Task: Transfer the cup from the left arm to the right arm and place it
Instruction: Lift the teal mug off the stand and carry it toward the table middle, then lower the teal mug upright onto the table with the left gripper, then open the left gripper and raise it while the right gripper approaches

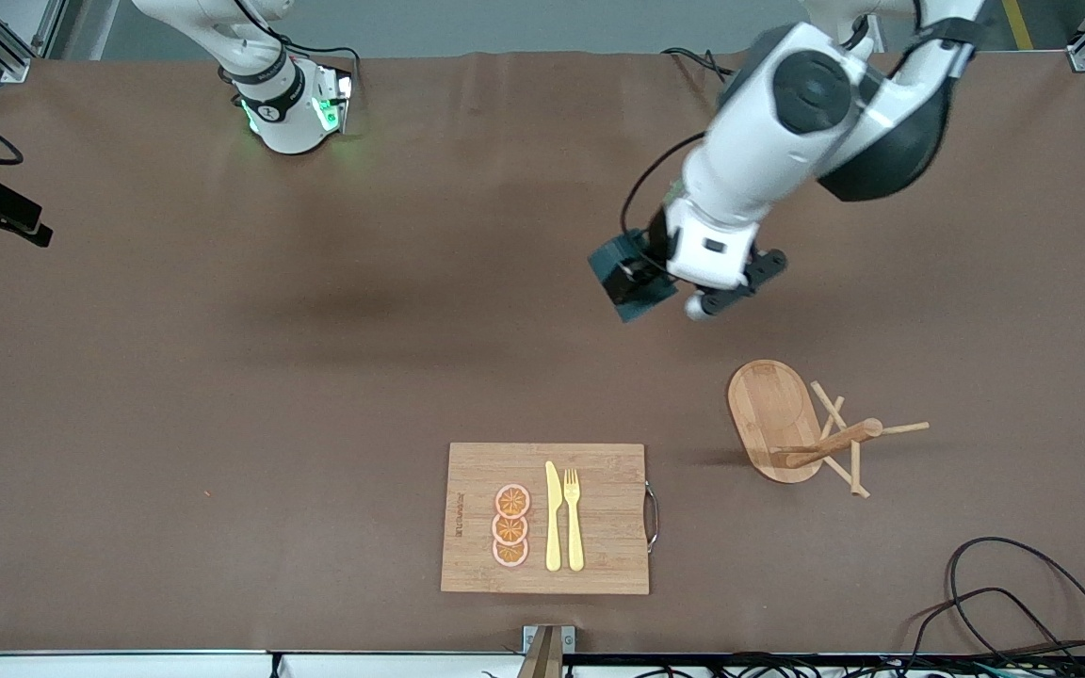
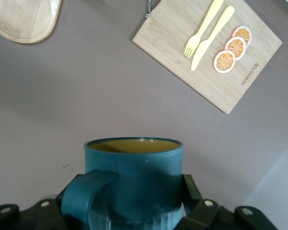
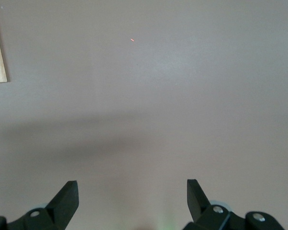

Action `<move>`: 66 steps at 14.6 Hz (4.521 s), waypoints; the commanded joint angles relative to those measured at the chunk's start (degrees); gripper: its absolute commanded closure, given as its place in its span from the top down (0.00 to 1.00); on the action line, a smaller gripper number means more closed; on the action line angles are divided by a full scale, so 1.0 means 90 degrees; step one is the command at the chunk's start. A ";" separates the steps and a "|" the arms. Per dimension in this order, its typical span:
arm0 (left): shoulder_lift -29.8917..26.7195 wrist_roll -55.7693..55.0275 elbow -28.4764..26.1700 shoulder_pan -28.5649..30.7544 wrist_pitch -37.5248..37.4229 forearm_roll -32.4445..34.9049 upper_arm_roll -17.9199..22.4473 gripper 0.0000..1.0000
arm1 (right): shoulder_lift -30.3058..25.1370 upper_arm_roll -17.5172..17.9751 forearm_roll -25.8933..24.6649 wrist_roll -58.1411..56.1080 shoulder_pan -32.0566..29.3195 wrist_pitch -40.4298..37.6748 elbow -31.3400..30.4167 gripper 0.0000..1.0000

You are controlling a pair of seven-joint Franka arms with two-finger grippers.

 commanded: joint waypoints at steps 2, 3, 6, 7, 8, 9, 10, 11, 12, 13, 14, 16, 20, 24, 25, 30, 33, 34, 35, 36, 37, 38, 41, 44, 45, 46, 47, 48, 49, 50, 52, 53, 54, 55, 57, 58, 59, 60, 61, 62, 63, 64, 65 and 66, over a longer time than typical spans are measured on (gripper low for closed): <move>0.0417 -0.1376 0.0017 -0.1113 0.0499 0.1797 -0.0003 0.48 | -0.0152 0.0012 0.0041 0.0019 -0.0036 0.0002 -0.0121 1.00; 0.0554 -0.1621 0.0017 -0.1367 0.0520 0.2450 -0.0003 0.48 | -0.0142 0.0012 0.0041 0.0019 -0.0036 0.0002 -0.0121 1.00; 0.1032 -0.2188 0.0017 -0.2013 0.0529 0.3898 -0.0012 0.48 | -0.0142 0.0012 0.0041 0.0019 -0.0036 0.0002 -0.0121 1.00; 0.1159 -0.2499 0.0027 -0.2237 0.0530 0.4386 -0.0003 0.47 | -0.0142 0.0012 0.0041 0.0019 -0.0036 0.0002 -0.0121 1.00; 0.1354 -0.2899 0.0027 -0.2442 0.0530 0.5000 -0.0012 0.47 | -0.0142 0.0003 0.0041 0.0019 -0.0036 0.0002 -0.0121 1.00; 0.1510 -0.3241 0.0017 -0.2647 0.0520 0.5528 -0.0003 0.47 | -0.0142 0.0012 0.0041 0.0019 -0.0036 0.0002 -0.0121 1.00; 0.1686 -0.3583 0.0017 -0.2852 0.0500 0.6026 -0.0003 0.46 | -0.0142 0.0012 0.0041 0.0019 -0.0036 0.0002 -0.0121 1.00; 0.1852 -0.3954 0.0027 -0.3028 0.0481 0.6524 0.0007 0.46 | -0.0142 0.0003 0.0041 0.0009 -0.0036 0.0002 -0.0121 1.00; 0.2057 -0.4335 0.0037 -0.3185 0.0461 0.7119 0.0007 0.46 | -0.0142 0.0003 0.0041 0.0009 -0.0036 0.0002 -0.0121 1.00; 0.2223 -0.4609 0.0037 -0.3302 0.0452 0.7618 0.0017 0.47 | -0.0142 0.0003 0.0041 -0.0078 -0.0036 0.0002 -0.0121 1.00; 0.2370 -0.4883 0.0018 -0.3400 0.0413 0.8087 0.0027 0.48 | -0.0142 0.0003 0.0041 -0.0156 -0.0045 0.0002 -0.0121 1.00; 0.2731 -0.5556 0.0027 -0.3605 0.0218 0.9073 0.0027 0.48 | -0.0142 -0.0007 0.0041 -0.0157 -0.0045 0.0002 -0.0121 1.00; 0.3366 -0.6514 0.0037 -0.3850 -0.0455 1.1065 0.0056 0.47 | -0.0132 -0.0007 0.0041 -0.0157 -0.0045 0.0002 -0.0121 1.00; 0.3854 -0.6809 0.0027 -0.3977 -0.1207 1.2337 0.0056 0.45 | -0.0132 -0.0007 0.0041 -0.0157 -0.0045 0.0002 -0.0121 1.00; 0.4020 -0.6877 0.0037 -0.3987 -0.1441 1.2659 0.0056 0.43 | -0.0132 -0.0007 0.0041 -0.0157 -0.0045 0.0002 -0.0121 1.00; 0.4831 -0.7637 0.0056 -0.4464 -0.2487 1.3754 0.0444 0.41 | -0.0132 -0.0017 0.0041 -0.0157 -0.0055 -0.0007 -0.0131 1.00; 0.5037 -0.7991 0.0066 -0.5098 -0.2556 1.3805 0.1108 0.41 | -0.0132 -0.0017 0.0041 -0.0167 -0.0046 -0.0007 -0.0131 1.00; 0.5124 -0.8001 0.0076 -0.5226 -0.2556 1.3805 0.1285 0.42 | -0.0132 -0.0017 0.0041 -0.0157 -0.0055 -0.0007 -0.0131 1.00; 0.5222 -0.8001 0.0086 -0.5314 -0.2556 1.3785 0.1325 0.43 | -0.0132 -0.0017 0.0041 -0.0167 -0.0046 -0.0007 -0.0131 1.00; 0.5252 -0.8001 0.0163 -0.5335 -0.2566 1.3756 0.1325 0.52 | -0.0132 -0.0017 0.0041 -0.0157 -0.0045 -0.0007 -0.0131 1.00; 0.5223 -0.7991 0.0202 -0.5344 -0.2566 1.3698 0.1325 0.81 | -0.0132 -0.0017 0.0041 -0.0157 -0.0045 -0.0007 -0.0131 1.00; 0.5184 -0.7943 0.0203 -0.5354 -0.2566 1.3668 0.1306 1.00 | -0.0132 -0.0017 0.0041 -0.0167 -0.0045 -0.0017 -0.0141 1.00; 0.5029 -0.7845 0.0213 -0.5442 -0.2576 1.2909 0.1150 1.00 | -0.0132 -0.0017 0.0041 -0.0157 -0.0045 -0.0027 -0.0131 1.00; 0.4755 -0.7513 0.0213 -0.5481 -0.2566 1.2127 0.0994 1.00 | -0.0132 -0.0017 0.0041 -0.0167 -0.0045 -0.0027 -0.0131 1.00; 0.4658 -0.7445 0.0203 -0.5462 -0.2566 1.1970 0.0945 1.00 | -0.0132 -0.0017 0.0041 -0.0167 -0.0045 -0.0027 -0.0131 1.00; 0.4570 -0.7357 0.0213 -0.5462 -0.2557 1.1843 0.0935 1.00 | -0.0132 -0.0017 0.0041 -0.0167 -0.0045 -0.0027 -0.0131 1.00; 0.4482 -0.7288 0.0203 -0.5442 -0.2518 1.1774 0.0925 1.00 | -0.0132 -0.0017 0.0041 -0.0167 -0.0045 -0.0027 -0.0131 1.00; 0.4374 -0.7162 0.0203 -0.5394 -0.2488 1.1667 0.0848 1.00 | -0.0132 -0.0017 0.0041 -0.0167 -0.0045 -0.0027 -0.0131 1.00; 0.4267 -0.7025 0.0203 -0.5364 -0.2488 1.1521 0.0741 1.00 | -0.0132 -0.0017 0.0041 -0.0167 -0.0045 -0.0027 -0.0122 1.00; 0.4121 -0.6898 0.0184 -0.5267 -0.2469 1.1326 0.0672 1.00 | -0.0132 -0.0017 0.0041 -0.0167 -0.0036 -0.0027 -0.0121 1.00; 0.3838 -0.6548 0.0164 -0.4995 -0.2400 1.0984 0.0322 1.00 | -0.0132 -0.0007 0.0041 -0.0167 -0.0026 -0.0027 -0.0121 1.00; 0.3701 -0.6246 0.0154 -0.4751 -0.2400 1.0799 0.0049 1.00 | -0.0132 -0.0007 0.0051 -0.0167 -0.0026 -0.0017 -0.0121 1.00; 0.3555 -0.5846 0.0144 -0.4401 -0.2400 1.0642 -0.0312 1.00 | -0.0132 0.0003 0.0089 -0.0167 -0.0026 -0.0017 -0.0112 1.00; 0.3456 -0.5514 0.0135 -0.4020 -0.2400 1.0563 -0.0712 1.00 | -0.0132 -0.0007 0.0264 -0.0167 -0.0026 0.0002 -0.0092 1.00; 0.3387 -0.4830 0.0134 -0.2967 -0.2400 1.0494 -0.1794 1.00 | -0.0132 0.0003 0.0392 -0.0148 0.0003 0.0002 -0.0073 1.00; 0.3397 -0.4469 0.0086 -0.2440 -0.2400 1.0494 -0.2312 1.00 | -0.0132 0.0022 0.0402 -0.0109 0.0023 -0.0007 -0.0073 1.00; 0.3435 -0.4108 0.0018 -0.1922 -0.2400 1.0494 -0.2829 1.00 | -0.0132 0.0032 0.0412 -0.0079 0.0033 -0.0017 -0.0073 1.00; 0.3455 -0.3843 -0.0012 -0.1530 -0.2400 1.0475 -0.3183 1.00 | -0.0132 0.0032 0.0412 -0.0079 0.0033 -0.0017 -0.0073 1.00; 0.3465 -0.3570 -0.0012 -0.1188 -0.2400 1.0330 -0.3505 1.00 | -0.0132 0.0032 0.0422 -0.0069 0.0042 -0.0017 -0.0073 1.00; 0.3455 -0.3180 -0.0002 -0.0846 -0.2390 1.0077 -0.3789 1.00 | -0.0132 0.0032 0.0460 -0.0060 0.0081 -0.0027 -0.0073 1.00; 0.3455 -0.2741 0.0017 -0.0466 -0.2390 0.9920 -0.4091 1.00 | -0.0132 0.0032 0.0490 0.0086 0.0120 -0.0036 -0.0082 1.00; 0.3465 -0.2302 0.0037 -0.0085 -0.2390 0.9744 -0.4423 1.00 | -0.0132 0.0042 0.0500 0.0319 0.0217 -0.0037 -0.0082 1.00; 0.3465 -0.1882 0.0047 0.0325 -0.2390 0.9529 -0.4707 1.00 | -0.0132 0.0032 0.0500 0.0495 0.0383 -0.0037 -0.0082 1.00; 0.3465 -0.1433 0.0047 0.0735 -0.2390 0.9315 -0.5000 1.00 | -0.0132 0.0032 0.0500 0.0681 0.0520 -0.0027 -0.0082 1.00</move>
